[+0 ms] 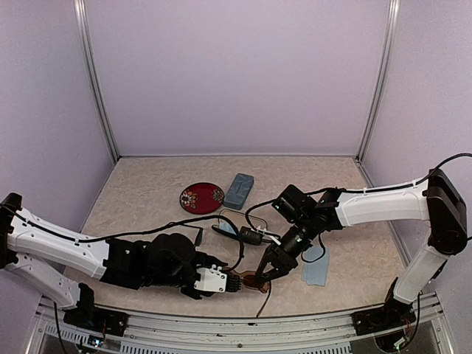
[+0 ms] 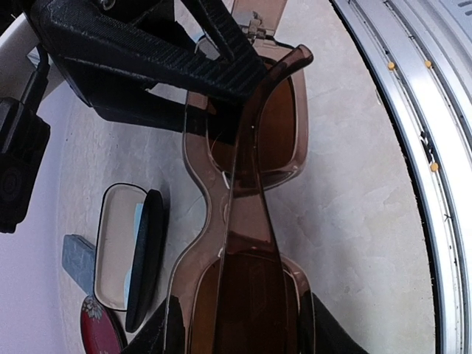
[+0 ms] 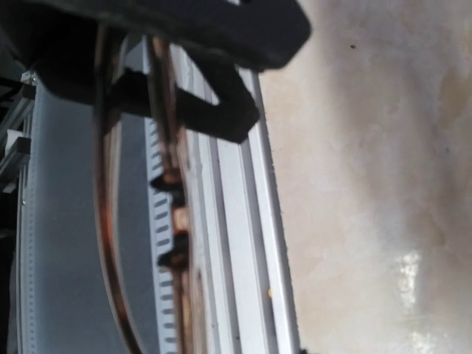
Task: Organize the sunglasses
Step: Pass from the right arm to the left
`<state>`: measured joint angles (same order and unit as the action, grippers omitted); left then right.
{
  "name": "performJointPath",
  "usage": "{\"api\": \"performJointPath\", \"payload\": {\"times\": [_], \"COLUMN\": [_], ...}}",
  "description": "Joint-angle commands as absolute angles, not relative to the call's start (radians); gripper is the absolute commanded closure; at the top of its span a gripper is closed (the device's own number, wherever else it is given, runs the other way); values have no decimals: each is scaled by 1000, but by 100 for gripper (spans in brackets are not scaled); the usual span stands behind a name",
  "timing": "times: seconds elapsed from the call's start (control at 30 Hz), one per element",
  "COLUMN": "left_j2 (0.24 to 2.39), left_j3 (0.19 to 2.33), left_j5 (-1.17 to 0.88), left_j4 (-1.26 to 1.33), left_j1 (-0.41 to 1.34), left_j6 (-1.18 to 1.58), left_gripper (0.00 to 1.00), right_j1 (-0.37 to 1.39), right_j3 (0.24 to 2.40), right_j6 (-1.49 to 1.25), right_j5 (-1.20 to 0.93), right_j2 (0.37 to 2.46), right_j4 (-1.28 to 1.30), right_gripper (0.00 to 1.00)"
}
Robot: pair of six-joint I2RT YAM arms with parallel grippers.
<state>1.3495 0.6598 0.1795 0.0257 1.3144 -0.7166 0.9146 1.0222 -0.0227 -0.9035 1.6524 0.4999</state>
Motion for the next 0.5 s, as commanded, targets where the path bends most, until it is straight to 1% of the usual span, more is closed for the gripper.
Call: {"api": "performJointPath", "payload": {"times": [0.0, 0.13, 0.3, 0.47], "left_j2": [1327, 1321, 1301, 1260], "left_j3": [638, 625, 609, 590], "left_j5": [171, 165, 156, 129], "left_j4": [79, 87, 105, 132], "left_j1": [1316, 1312, 1308, 1298], "left_j6": [-673, -660, -633, -589], "left_gripper": [69, 69, 69, 69], "right_j1": [915, 891, 843, 804], "right_j3": [1039, 1030, 1000, 933], "right_j6": [-35, -67, -104, -137], "right_j5": [-899, -890, -898, -890], "right_j2": [1636, 1604, 1551, 1471], "right_j4": [483, 451, 391, 311], "right_gripper": [60, 53, 48, 35]}}
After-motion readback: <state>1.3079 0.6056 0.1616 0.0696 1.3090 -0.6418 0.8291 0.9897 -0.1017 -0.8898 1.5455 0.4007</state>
